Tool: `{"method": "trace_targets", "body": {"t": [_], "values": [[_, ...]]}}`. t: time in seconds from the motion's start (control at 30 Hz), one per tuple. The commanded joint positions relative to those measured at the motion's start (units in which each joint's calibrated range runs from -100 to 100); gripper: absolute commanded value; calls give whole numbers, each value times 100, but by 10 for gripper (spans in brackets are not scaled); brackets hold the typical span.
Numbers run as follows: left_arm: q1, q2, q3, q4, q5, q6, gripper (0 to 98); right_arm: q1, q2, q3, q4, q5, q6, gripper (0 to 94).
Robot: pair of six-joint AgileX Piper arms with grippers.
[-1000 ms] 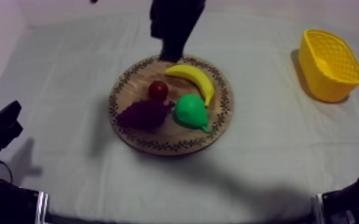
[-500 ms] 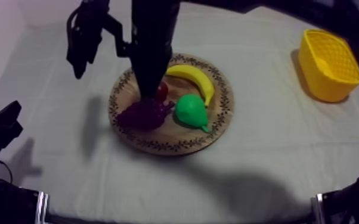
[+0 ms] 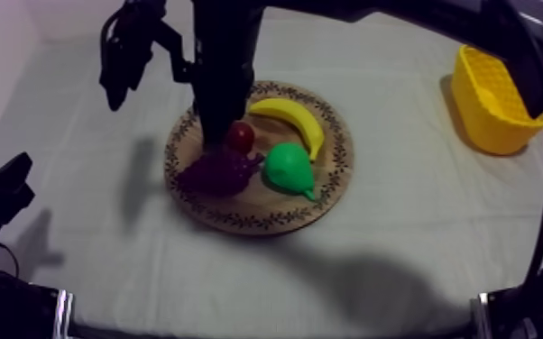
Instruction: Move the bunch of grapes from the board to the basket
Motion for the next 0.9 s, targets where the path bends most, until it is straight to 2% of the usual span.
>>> {"method": "trace_targets", "body": {"t": [0.0,0.17,0.3,0.5,0.87], "values": [[-1,0,-4,-4,-3,1,1,1,-30,-7,52,6,-125,445],[-1,0,-4,-4,-3,1,1,-30,-77,-8,147,58,-114,628],[-1,0,-4,-4,-3,1,1,-45,-132,17,151,94,-27,697],[-1,0,-4,-4,-3,1,1,-56,-143,131,92,77,162,737],[-1,0,-4,-4,-3,1,1,-45,301,172,-58,-81,437,740]]}}
